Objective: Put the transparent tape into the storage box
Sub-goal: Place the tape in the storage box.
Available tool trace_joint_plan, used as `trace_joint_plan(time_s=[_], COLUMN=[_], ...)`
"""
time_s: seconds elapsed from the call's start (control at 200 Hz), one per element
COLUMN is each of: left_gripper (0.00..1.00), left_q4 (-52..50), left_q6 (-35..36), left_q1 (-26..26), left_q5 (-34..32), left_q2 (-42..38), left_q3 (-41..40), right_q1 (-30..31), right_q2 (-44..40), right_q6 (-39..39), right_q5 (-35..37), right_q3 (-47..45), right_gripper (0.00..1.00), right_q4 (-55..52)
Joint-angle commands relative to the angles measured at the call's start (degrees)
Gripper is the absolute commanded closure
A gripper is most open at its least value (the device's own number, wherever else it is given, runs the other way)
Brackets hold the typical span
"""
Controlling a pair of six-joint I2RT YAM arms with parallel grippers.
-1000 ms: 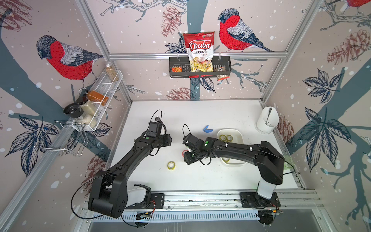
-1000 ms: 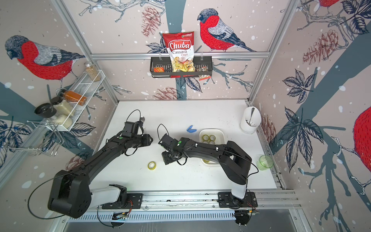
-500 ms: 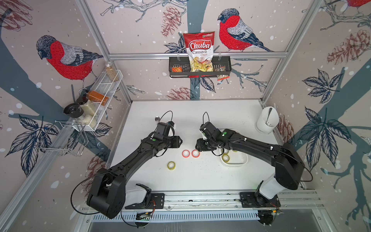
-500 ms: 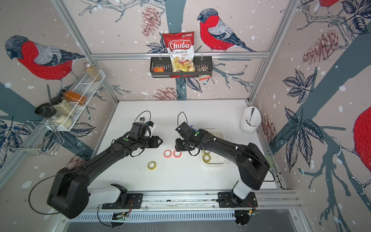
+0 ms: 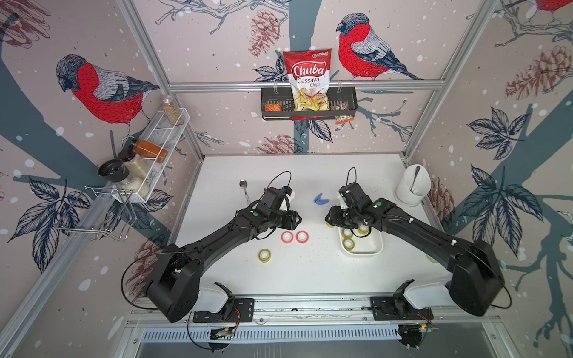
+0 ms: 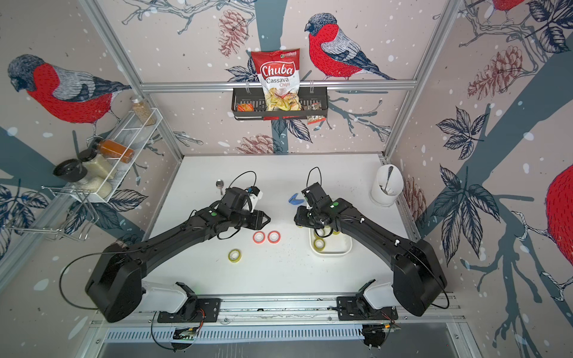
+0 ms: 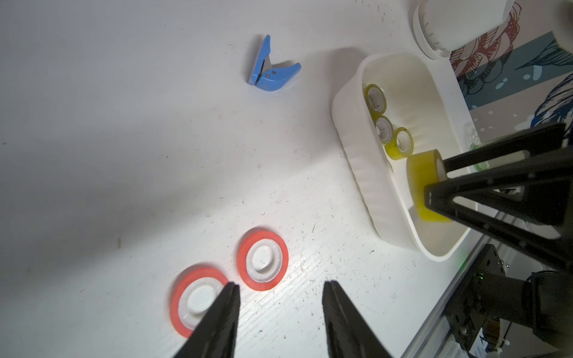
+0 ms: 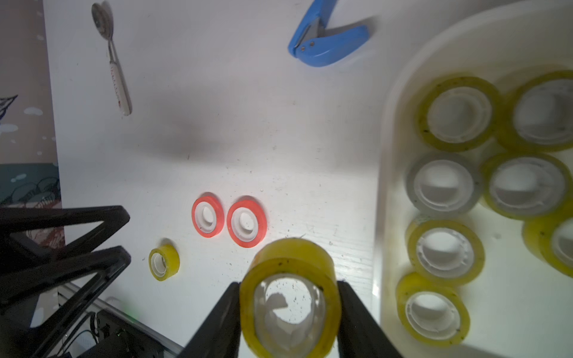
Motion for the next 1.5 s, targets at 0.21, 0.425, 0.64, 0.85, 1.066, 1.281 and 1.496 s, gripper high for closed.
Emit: trace_joint_plan(time_s=[0.21, 0.425, 0.64, 0.85, 1.066, 1.281, 1.496], left_gripper=[0.52, 0.53, 0.52, 0.52, 0.53, 0.52, 0.53], left_q4=[4.02, 5.74, 6.5, 7.63, 8.08, 8.74, 8.79], left_q6=[-0.87, -0.51, 0.18, -0.79, -1.02, -1.61, -1.6], left_q1=[-3.34, -4.44, -5.92, -6.16, -6.51, -6.51, -6.55], left_q5=[-0.19, 1.37, 1.65, 1.72, 1.63, 1.58, 1.87], left_q2=[4.22, 5.27, 5.93, 6.69, 7.17, 7.51, 7.77], left_q3=[3.38, 4.29, 4.33, 4.2, 4.35, 4.35, 4.35], right_q1=[-9.6, -16.08, -19.48, -19.74, -19.74, -19.69, -19.73], right_q2=[-9.85, -11.79, -9.43, -6.67, -4.08, -0.74, 1.06], right_q6=[1.45, -0.12, -2.65, -3.53, -3.87, -5.06, -5.64], right_q5=[0.98, 0.17, -0.47, -0.84, -0.99, -1.59, -1.12], right_q3=[-9.18, -13.63, -16.01, -17.32, -17.77, -17.32, -16.38], right_gripper=[0.52, 0.52, 0.52, 0.52, 0.52, 0.52, 0.51], right_q4=[-2.53, -3.0, -1.91, -0.22, 1.78, 2.79, 3.24])
